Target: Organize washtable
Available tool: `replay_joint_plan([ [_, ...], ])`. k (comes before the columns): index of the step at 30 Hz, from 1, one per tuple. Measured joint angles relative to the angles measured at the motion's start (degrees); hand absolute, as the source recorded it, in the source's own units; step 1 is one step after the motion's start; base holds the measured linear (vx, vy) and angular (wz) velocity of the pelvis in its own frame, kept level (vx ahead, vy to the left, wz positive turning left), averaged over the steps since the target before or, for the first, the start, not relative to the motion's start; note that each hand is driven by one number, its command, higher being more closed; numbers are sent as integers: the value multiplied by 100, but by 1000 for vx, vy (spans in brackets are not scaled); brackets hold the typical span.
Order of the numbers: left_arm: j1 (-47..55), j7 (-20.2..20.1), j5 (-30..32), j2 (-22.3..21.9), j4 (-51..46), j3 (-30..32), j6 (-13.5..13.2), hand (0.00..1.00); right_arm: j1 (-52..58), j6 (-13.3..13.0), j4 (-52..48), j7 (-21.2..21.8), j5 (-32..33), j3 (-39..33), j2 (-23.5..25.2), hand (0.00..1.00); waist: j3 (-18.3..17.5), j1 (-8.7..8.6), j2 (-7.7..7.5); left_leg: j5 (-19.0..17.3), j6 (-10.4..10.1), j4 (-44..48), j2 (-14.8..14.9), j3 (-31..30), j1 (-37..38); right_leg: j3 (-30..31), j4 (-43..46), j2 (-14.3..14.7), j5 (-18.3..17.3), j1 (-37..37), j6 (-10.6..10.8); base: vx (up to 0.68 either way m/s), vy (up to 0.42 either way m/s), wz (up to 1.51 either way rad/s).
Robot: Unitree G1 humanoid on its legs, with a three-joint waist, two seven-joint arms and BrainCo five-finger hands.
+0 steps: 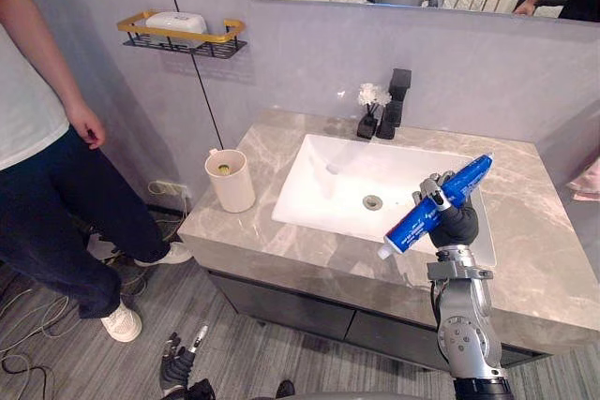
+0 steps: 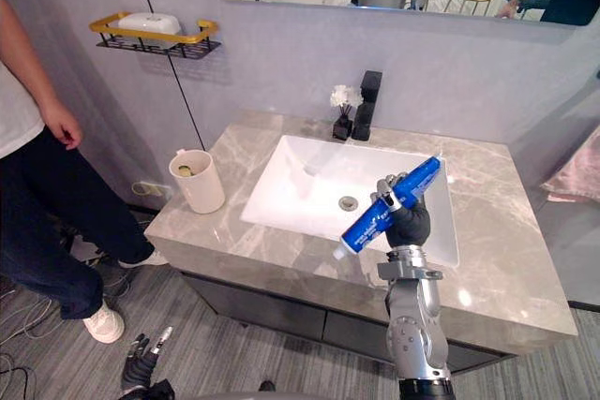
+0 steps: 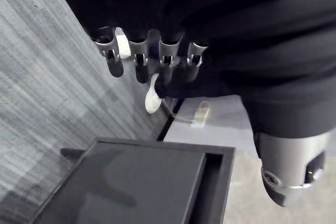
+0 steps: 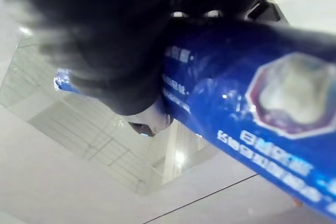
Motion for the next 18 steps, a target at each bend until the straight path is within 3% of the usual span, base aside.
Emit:
replay_joint_plan([
  [6,-20,-117,41,83,254,-505,44,0,-439,-3,6,-126,-468,67,-217,100,12,14,-9,-3,-4,-2,26,1,0,8,22,22,-3,-8,-6,-21,-13,0],
  [9,-23,-129,41,128,279,-635,48,0,-627,-16,9,-220,-684,106,-321,100,36,133,-28,-19,-27,-4,41,-2,-7,8,30,36,-7,-16,-12,-33,-20,1],
  [16,-110,-219,42,279,388,-1002,44,0,-1675,-55,41,-504,-1305,473,-394,100,129,197,-85,6,-16,-4,72,-52,-100,-21,52,81,-10,-96,-28,-18,-13,2],
  [18,-170,-235,42,296,391,-1057,40,0,-1988,-72,80,-628,-1465,559,-440,100,156,302,-101,7,-16,-3,73,-55,-101,-26,50,82,-11,-91,-28,-2,-10,2],
])
